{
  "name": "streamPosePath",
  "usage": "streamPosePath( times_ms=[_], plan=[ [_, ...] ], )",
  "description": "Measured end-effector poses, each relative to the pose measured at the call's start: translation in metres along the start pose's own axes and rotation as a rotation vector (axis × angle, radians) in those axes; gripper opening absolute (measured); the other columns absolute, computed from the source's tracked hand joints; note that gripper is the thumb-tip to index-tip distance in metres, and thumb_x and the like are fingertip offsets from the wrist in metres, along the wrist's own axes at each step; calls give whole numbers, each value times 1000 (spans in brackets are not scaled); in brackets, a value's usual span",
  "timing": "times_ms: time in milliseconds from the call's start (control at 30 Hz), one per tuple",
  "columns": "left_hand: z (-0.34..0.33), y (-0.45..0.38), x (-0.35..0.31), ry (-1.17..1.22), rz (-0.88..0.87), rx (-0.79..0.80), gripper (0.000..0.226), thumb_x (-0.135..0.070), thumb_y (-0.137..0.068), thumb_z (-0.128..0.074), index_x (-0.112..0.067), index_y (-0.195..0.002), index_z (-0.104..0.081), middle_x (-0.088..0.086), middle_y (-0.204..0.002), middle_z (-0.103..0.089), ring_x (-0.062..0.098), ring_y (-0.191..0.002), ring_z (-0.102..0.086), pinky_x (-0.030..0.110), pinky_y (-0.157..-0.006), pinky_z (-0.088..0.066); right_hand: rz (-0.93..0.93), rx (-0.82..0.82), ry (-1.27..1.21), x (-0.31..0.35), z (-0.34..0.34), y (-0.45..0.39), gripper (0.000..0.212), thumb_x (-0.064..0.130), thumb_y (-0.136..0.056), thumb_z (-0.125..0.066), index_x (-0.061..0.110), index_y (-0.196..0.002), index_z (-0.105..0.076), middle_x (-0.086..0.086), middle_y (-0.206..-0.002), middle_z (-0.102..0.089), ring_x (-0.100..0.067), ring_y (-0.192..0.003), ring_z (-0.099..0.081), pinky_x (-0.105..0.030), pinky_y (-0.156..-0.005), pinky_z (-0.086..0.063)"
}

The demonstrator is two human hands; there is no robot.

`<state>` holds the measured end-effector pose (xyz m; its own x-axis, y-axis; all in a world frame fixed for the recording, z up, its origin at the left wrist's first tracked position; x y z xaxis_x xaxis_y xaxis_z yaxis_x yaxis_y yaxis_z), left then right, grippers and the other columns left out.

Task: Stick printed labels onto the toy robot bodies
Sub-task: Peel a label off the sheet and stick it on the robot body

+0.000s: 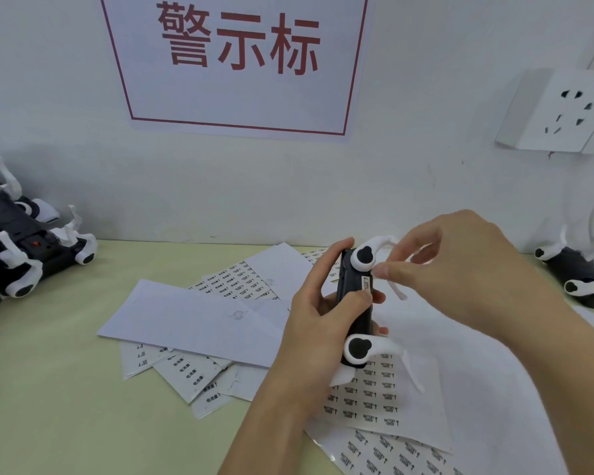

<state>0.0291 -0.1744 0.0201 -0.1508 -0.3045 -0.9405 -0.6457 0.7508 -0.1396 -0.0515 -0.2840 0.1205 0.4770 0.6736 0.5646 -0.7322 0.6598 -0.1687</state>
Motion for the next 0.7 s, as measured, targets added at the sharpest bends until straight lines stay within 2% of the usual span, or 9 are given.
streamPosePath(
  times_ms=[67, 133, 233, 300, 367, 433, 467, 600, 700],
  plan=[
    [0, -1, -1, 57, -5, 18, 56, -21, -82, -64, -48, -131, -58, 11, -98, -72, 26, -66, -63, 54, -89, -57, 5, 3, -110, -2, 3, 0, 21, 45, -74, -82, 34, -62, -69, 12, -78, -66, 2, -66, -58, -20, -55, -34],
    [-1, 0, -1, 102, -15, 36, 55, -19, -82, -63, -46, -131, -59, 13, -98, -71, 25, -65, -62, 49, -85, -58, 12, 21, -209, -3, 1, -1, 20, 45, -72, -79, 33, -76, -64, 12, -86, -65, 0, -72, -60, -23, -58, -36],
    [-2, 0, -1, 162, -30, 54, 54, -17, -83, -62, -45, -129, -60, 13, -95, -70, 25, -62, -60, 45, -81, -57, 1, 76, -281, -5, -8, -2, 44, 54, -61, -75, 37, -95, -54, 17, -104, -58, -2, -96, -59, -25, -69, -42],
    [-2, 0, -2, 194, -45, 64, 54, -16, -84, -62, -45, -130, -60, 13, -96, -68, 26, -62, -60, 42, -78, -57, -9, 149, -352, -5, -14, -1, 59, 60, -55, -78, 43, -105, -53, 20, -111, -58, 0, -103, -60, -25, -76, -45],
    [-4, 1, -3, 233, -67, 91, 55, -13, -87, -60, -43, -133, -58, 12, -103, -69, 25, -64, -60, 39, -75, -57, -17, 241, -462, -6, -21, 1, 68, 61, -56, -86, 43, -114, -56, 14, -115, -64, -5, -103, -66, -31, -87, -50],
    [-6, 2, -4, 277, -95, 133, 56, -9, -90, -57, -40, -137, -55, 8, -113, -71, 21, -68, -64, 37, -73, -57, 9, 340, -544, -4, -29, 2, 54, 45, -71, -87, 37, -117, -62, 8, -115, -71, -9, -105, -68, -41, -96, -51],
    [-6, 2, -4, 289, -107, 141, 57, -8, -91, -57, -39, -138, -54, 8, -116, -71, 20, -72, -67, 36, -72, -57, 22, 381, -580, -2, -34, 3, 42, 36, -78, -84, 34, -116, -65, 5, -113, -73, -11, -106, -68, -42, -96, -52],
    [-1, 2, -7, 281, -134, 125, 63, -13, -84, -65, -40, -139, -53, 5, -121, -70, 19, -89, -69, 31, -71, -55, -50, 475, -807, 1, -47, 3, 25, 16, -85, -74, 21, -109, -71, -5, -104, -75, -21, -91, -71, -37, -77, -50],
    [-3, 3, -7, 261, -134, 143, 63, -16, -82, -65, -42, -139, -53, 0, -112, -70, 18, -73, -64, 33, -70, -53, -63, 508, -867, -1, -47, 2, 17, 7, -84, -71, 19, -96, -75, -6, -96, -74, -22, -86, -70, -37, -80, -50]
  ],
)
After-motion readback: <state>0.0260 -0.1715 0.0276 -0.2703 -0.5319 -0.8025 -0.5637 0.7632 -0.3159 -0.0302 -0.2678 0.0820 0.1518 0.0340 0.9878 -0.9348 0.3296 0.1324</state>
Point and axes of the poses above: each hand's wrist, its own y-axis away from the middle knuckle, its own z-axis out of the back of the hand, x = y × z, the point moved 5 cm from there along -y, towards the middle knuckle
